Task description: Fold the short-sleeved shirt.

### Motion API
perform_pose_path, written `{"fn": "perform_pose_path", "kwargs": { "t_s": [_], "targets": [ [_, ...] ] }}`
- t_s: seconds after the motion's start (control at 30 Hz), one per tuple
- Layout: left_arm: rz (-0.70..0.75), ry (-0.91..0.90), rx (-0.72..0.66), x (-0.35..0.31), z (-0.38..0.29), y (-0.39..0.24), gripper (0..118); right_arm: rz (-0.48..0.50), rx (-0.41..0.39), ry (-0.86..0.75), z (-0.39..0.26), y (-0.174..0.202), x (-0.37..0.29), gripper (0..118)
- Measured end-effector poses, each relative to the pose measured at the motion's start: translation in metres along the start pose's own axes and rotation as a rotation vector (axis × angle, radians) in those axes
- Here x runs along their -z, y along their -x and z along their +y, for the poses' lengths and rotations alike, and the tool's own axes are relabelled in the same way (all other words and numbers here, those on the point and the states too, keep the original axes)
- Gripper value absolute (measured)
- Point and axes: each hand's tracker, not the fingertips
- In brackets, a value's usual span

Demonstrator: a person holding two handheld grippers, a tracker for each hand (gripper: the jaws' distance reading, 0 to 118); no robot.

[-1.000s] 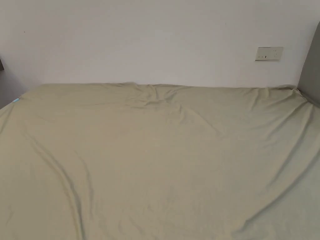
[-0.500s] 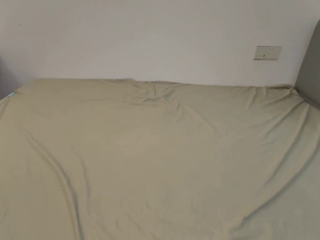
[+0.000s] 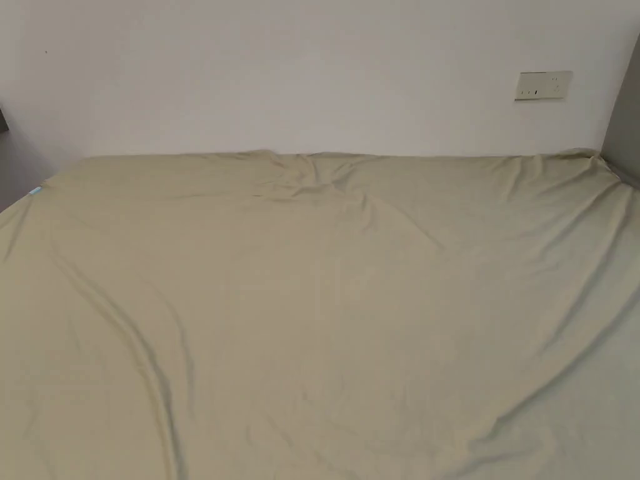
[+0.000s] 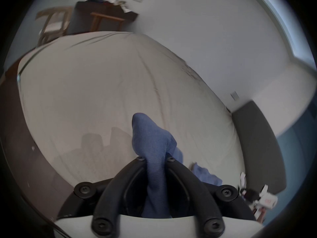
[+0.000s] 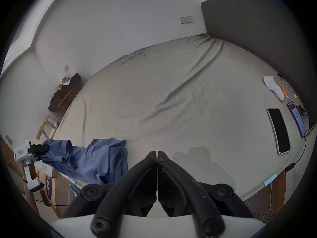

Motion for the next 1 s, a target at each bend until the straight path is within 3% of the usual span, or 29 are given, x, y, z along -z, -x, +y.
{"fn": "perform_pose_path", "kwargs": {
  "t_s": [0.13,0.27,0.47,0.63,0.67,0.77,0.8,0.83,0.93,0.97,1.0],
  "targets": [
    [-0.122,0.068,0.166,0.019,-0.032,-0.064,13,0.030,-0.006,0.013,-0.002,0.005,0.004,3],
    [-0.247,0.216,0.222,0.073,-0.063,-0.116,13,0.044,-0.012,0.014,-0.005,0.003,0.001,3],
    [-0.151,0.341,0.379,0.144,-0.106,-0.174,14,-0.012,0.029,-0.017,-0.012,-0.016,-0.014,3],
    [-0.249,0.368,0.423,0.133,-0.120,-0.194,15,-0.059,0.106,-0.018,-0.019,-0.036,-0.016,3],
    [-0.288,0.377,0.408,0.131,-0.121,-0.196,20,-0.067,0.113,-0.013,-0.020,-0.038,-0.014,3],
    [-0.379,0.431,0.374,0.139,-0.126,-0.199,73,-0.065,0.111,0.002,-0.020,-0.036,-0.009,3],
    [-0.391,0.462,0.354,0.141,-0.128,-0.203,86,-0.055,0.109,0.006,-0.020,-0.035,-0.009,3],
    [-0.399,0.468,0.337,0.139,-0.129,-0.205,88,-0.043,0.106,0.006,-0.020,-0.032,-0.008,3],
    [-0.423,0.440,0.317,0.125,-0.124,-0.204,82,-0.007,0.104,0.001,-0.021,-0.030,-0.009,3],
    [-0.419,0.415,0.308,0.116,-0.118,-0.200,72,-0.004,0.104,0.002,-0.021,-0.030,-0.010,3],
    [-0.399,0.369,0.287,0.107,-0.111,-0.193,49,-0.005,0.103,0.002,-0.021,-0.030,-0.010,3]
  ]
}}
